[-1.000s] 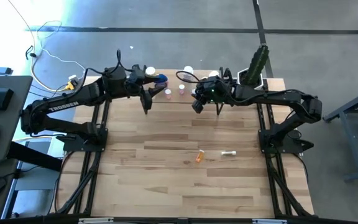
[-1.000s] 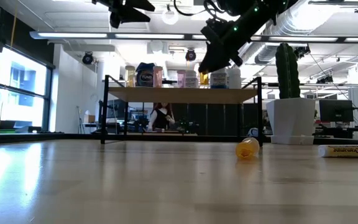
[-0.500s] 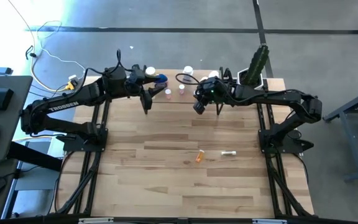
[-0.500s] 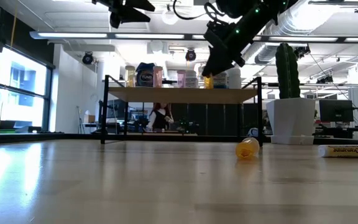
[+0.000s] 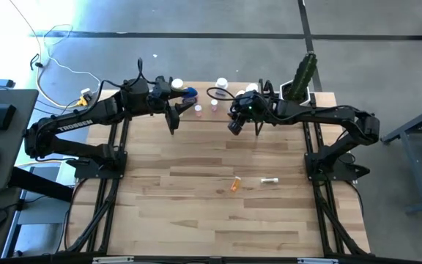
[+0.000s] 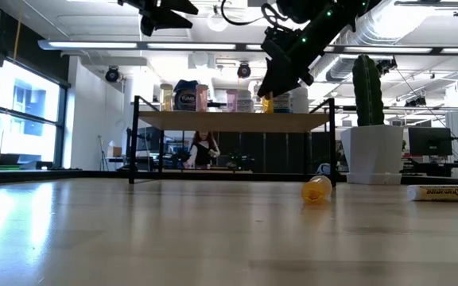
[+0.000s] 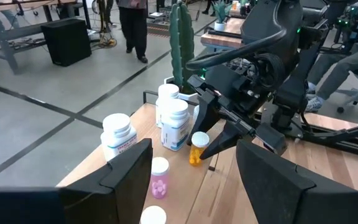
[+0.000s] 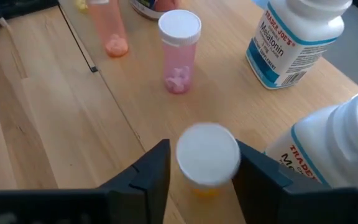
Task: Pick and place medicine bottles onto shelf by color
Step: Put the right small orange pill bottle on the shelf, then put the small orange pill bottle on the shelf
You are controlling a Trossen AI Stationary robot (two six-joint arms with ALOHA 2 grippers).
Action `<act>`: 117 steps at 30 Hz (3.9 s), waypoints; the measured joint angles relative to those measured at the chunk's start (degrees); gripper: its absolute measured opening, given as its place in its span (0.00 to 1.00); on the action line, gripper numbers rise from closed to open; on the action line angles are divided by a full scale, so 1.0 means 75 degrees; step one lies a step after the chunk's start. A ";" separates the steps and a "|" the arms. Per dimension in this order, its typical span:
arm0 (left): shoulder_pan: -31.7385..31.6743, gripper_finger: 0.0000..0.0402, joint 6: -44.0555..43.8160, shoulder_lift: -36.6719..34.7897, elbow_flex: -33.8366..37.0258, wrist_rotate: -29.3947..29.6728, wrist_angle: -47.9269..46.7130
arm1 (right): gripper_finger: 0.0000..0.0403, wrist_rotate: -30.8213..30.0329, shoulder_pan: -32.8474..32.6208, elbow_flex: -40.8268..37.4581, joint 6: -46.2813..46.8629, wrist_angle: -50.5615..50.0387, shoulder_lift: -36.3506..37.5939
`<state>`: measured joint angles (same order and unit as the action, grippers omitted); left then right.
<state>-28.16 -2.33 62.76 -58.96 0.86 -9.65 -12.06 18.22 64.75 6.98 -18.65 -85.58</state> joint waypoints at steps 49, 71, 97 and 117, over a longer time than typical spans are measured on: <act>0.3696 0.55 -0.2616 0.0003 -0.0002 0.3625 -0.1927 | 0.44 0.0762 -0.1115 0.4572 0.1986 -0.5591 0.0008; 0.3806 0.55 -0.2884 0.0000 0.0000 0.4433 -0.2798 | 0.44 -0.0056 -0.3614 0.4505 0.6712 -0.8058 0.0001; 0.3806 0.55 -0.0769 0.0000 0.0000 0.4171 -0.2804 | 0.44 -0.0116 -0.4846 0.4497 1.2126 -0.7632 -0.2628; 0.3102 0.55 -0.0455 -0.0965 0.0000 0.4171 -0.3144 | 0.44 0.0228 -0.5100 0.4497 1.4362 -0.6790 -0.4647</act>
<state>-4.89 -5.74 55.52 -58.96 32.14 -33.23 -10.35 -20.04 98.48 114.69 -69.58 -120.43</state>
